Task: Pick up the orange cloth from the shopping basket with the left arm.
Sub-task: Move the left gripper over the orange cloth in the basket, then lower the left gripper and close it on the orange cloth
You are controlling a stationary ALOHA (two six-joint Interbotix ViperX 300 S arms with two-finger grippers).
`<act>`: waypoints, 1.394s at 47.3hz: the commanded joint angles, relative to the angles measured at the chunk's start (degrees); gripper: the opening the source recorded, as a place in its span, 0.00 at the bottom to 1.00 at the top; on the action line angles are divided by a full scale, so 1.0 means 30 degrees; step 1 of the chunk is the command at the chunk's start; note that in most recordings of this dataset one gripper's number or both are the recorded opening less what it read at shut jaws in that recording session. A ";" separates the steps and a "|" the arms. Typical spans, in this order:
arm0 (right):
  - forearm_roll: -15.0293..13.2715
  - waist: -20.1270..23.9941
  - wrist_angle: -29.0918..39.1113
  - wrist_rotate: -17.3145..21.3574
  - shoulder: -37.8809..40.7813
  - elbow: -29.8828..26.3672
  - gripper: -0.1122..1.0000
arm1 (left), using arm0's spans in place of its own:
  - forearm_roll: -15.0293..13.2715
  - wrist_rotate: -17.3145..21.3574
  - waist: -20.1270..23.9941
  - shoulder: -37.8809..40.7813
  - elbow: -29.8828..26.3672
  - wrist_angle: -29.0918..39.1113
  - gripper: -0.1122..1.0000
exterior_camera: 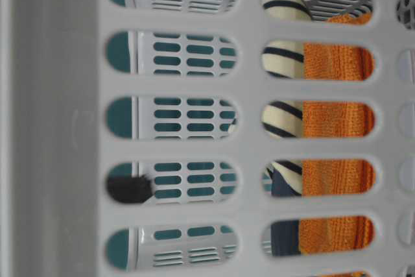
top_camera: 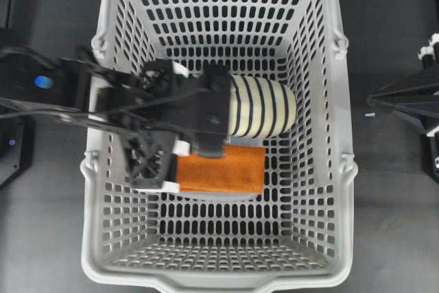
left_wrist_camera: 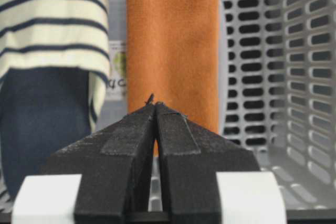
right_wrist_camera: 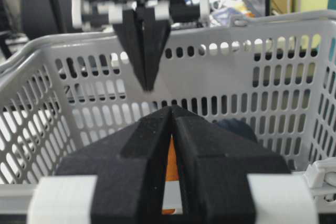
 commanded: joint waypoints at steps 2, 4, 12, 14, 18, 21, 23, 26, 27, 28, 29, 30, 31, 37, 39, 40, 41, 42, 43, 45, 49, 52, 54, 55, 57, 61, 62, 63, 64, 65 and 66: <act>0.0059 0.0029 -0.0117 0.0029 0.0088 -0.0234 0.09 | 0.0059 0.0029 -0.0059 0.0732 -0.1113 0.0029 0.11; 0.0059 0.0029 -0.0088 0.0029 0.0029 -0.0205 0.09 | 0.0088 0.0000 -0.0088 0.1025 -0.1230 0.0000 0.11; 0.0088 -0.0029 -0.0176 -0.0029 -0.0059 -0.0234 0.09 | 0.0088 -0.0293 -0.0234 0.1758 -0.1260 -0.0029 0.38; 0.0059 -0.0029 -0.0176 -0.0029 -0.0088 -0.0234 0.09 | 0.0059 -0.0322 -0.0293 0.1904 -0.1260 -0.0029 0.50; 0.0088 -0.0029 -0.0117 -0.0029 -0.0088 -0.0205 0.09 | 0.0088 -0.0381 -0.0381 0.2197 -0.1260 0.0000 0.72; 0.0059 -0.0029 -0.0088 0.0000 -0.0088 -0.0234 0.09 | 0.0059 -0.0381 -0.0381 0.2402 -0.1201 -0.0029 0.85; 0.0059 -0.0029 -0.0088 0.0000 -0.0088 -0.0205 0.09 | 0.0088 -0.0381 -0.0352 0.2549 -0.1201 -0.0029 0.90; 0.0059 -0.0029 -0.0146 -0.0029 -0.0088 -0.0234 0.09 | 0.0088 -0.0381 -0.0381 0.2813 -0.1260 -0.0059 0.92; 0.0059 -0.0029 -0.0146 -0.0029 -0.0088 -0.0234 0.09 | 0.0088 -0.0381 -0.0381 0.2959 -0.1318 -0.0117 0.92; 0.0088 -0.0029 -0.0117 -0.0029 -0.0088 -0.0234 0.09 | 0.0059 -0.0381 -0.0381 0.3047 -0.1348 -0.0146 0.91; 0.0059 -0.0029 -0.0117 -0.0029 -0.0088 -0.0234 0.09 | 0.0088 -0.0381 -0.0381 0.3135 -0.1348 -0.0234 0.91; 0.0059 -0.0029 -0.0088 -0.0029 -0.0088 -0.0234 0.09 | 0.0088 -0.0410 -0.0381 0.3223 -0.1348 -0.0293 0.90; 0.0059 -0.0029 -0.0088 -0.0029 -0.0088 -0.0234 0.09 | 0.0088 -0.0410 -0.0381 0.3311 -0.1348 -0.0381 0.90; 0.0059 -0.0029 -0.0088 -0.0029 -0.0117 -0.0176 0.09 | 0.0088 -0.0762 -0.0381 0.3955 -0.0850 -0.0762 0.91; 0.0059 -0.0029 -0.0088 -0.0029 -0.0117 -0.0176 0.09 | 0.0088 -0.0937 -0.0381 0.4160 -0.0674 -0.0879 0.91; 0.0059 -0.0029 -0.0088 -0.0029 -0.0117 -0.0146 0.09 | 0.0059 -0.1025 -0.0381 0.4277 -0.0586 -0.0937 0.91; 0.0059 -0.0029 -0.0088 -0.0029 -0.0146 -0.0146 0.09 | 0.0088 -0.1113 -0.0381 0.4395 -0.0527 -0.1055 0.91; 0.0059 -0.0029 -0.0088 -0.0029 -0.0146 -0.0146 0.09 | 0.0088 -0.1201 -0.0381 0.4482 -0.0439 -0.1143 0.91; 0.0059 -0.0029 -0.0088 -0.0029 -0.0176 -0.0146 0.09 | 0.0088 -0.1260 -0.0381 0.4570 -0.0381 -0.1289 0.91; 0.0059 -0.0029 -0.0088 -0.0029 -0.0176 -0.0117 0.09 | 0.0088 -0.1348 -0.0381 0.4688 -0.0234 -0.1611 0.91; 0.0088 -0.0059 -0.0088 -0.0029 -0.0176 -0.0088 0.09 | 0.0088 -0.1406 -0.0381 0.4805 0.0059 -0.2373 0.91; 0.0059 -0.0088 -0.0088 0.0000 -0.0176 -0.0059 0.09 | 0.0059 -0.1436 -0.0381 0.4893 0.0264 -0.2725 0.90; 0.0088 -0.0117 -0.0088 0.0000 -0.0176 -0.0059 0.09 | 0.0088 -0.1406 -0.0381 0.4951 0.0439 -0.2842 0.90; 0.0088 -0.0117 -0.0088 0.0000 -0.0176 -0.0059 0.09 | 0.0088 -0.1406 -0.0381 0.4922 0.0586 -0.2871 0.90; 0.0059 -0.0117 -0.0088 0.0000 -0.0176 -0.0029 0.09 | 0.0088 -0.1406 -0.0352 0.4922 0.0762 -0.2930 0.90; 0.0059 -0.0117 -0.0088 0.0000 -0.0176 -0.0029 0.09 | 0.0088 -0.1436 -0.0381 0.4863 0.1055 -0.2988 0.90; 0.0059 -0.0117 -0.0088 0.0000 -0.0176 -0.0029 0.09 | 0.0088 -0.1436 -0.0381 0.4834 0.1113 -0.2988 0.90; 0.0088 -0.0117 -0.0088 0.0000 -0.0205 -0.0059 0.09 | 0.0088 -0.1465 -0.0352 0.4863 0.1172 -0.2988 0.90; 0.0088 -0.0117 -0.0088 0.0000 -0.0176 -0.0029 0.09 | 0.0088 -0.1465 -0.0352 0.4834 0.1201 -0.2988 0.90; 0.0059 -0.0117 -0.0088 0.0000 -0.0205 -0.0029 0.09 | 0.0088 -0.1465 -0.0381 0.4834 0.1260 -0.3018 0.90; 0.0059 -0.0117 -0.0088 0.0000 -0.0176 -0.0029 0.09 | 0.0088 -0.1465 -0.0381 0.4834 0.1318 -0.3047 0.90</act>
